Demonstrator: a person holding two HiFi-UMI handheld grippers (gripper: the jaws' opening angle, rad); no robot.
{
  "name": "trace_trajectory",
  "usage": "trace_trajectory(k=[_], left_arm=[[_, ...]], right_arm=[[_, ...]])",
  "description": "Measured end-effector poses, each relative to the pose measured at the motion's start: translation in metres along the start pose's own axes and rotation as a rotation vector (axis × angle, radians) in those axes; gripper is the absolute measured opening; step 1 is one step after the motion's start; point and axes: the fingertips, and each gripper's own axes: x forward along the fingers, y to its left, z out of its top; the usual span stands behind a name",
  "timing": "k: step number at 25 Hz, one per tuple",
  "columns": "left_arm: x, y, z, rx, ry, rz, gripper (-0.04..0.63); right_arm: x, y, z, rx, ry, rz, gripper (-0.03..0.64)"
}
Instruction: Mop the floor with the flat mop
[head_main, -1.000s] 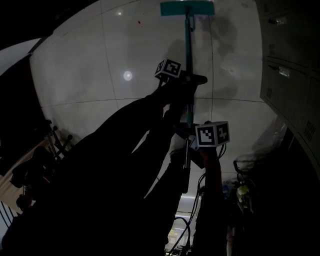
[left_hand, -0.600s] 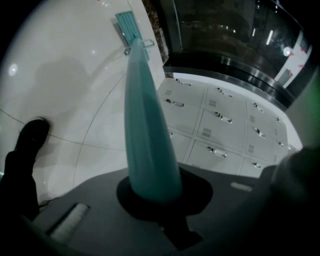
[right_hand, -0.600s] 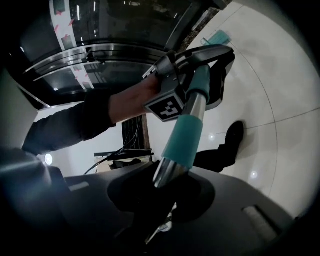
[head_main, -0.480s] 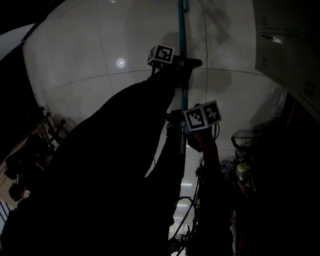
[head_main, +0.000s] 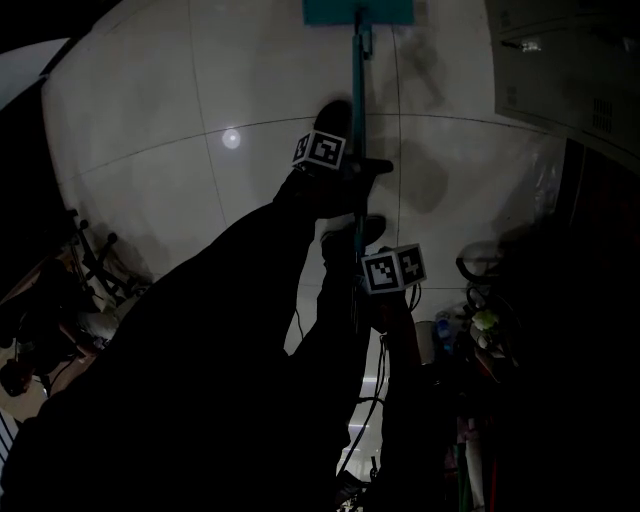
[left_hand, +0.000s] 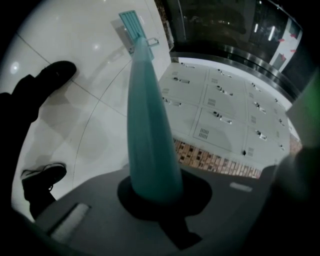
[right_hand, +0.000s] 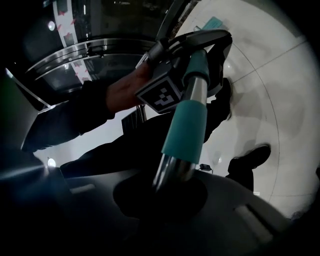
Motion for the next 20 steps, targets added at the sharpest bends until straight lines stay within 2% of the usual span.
trace_trajectory(k=[5,10,15,20], left_arm=[[0.001,0.017,-0.041,-0.024,0.000,0.005,0.020],[0.004,0.025,-0.067,-0.044,0.020,0.017,0.018],[0.002,0.031,-0.078,-0.057,0.041,0.035,0.018],[-0.002,0.031,-0.076,-0.062,0.068,0.053,0.018]], right_arm=[[-0.004,-0.015,-0.047,-0.025,0.055,-0.040,0.006],[-0.006,-0.026,-0.075,-0.045,0.082,-0.072,0.006],[-0.004,-0.026,-0.085,-0.037,0.087,-0.075,0.006],[0.004,-0.017,-0.077,-0.017,0.059,-0.050,0.006]])
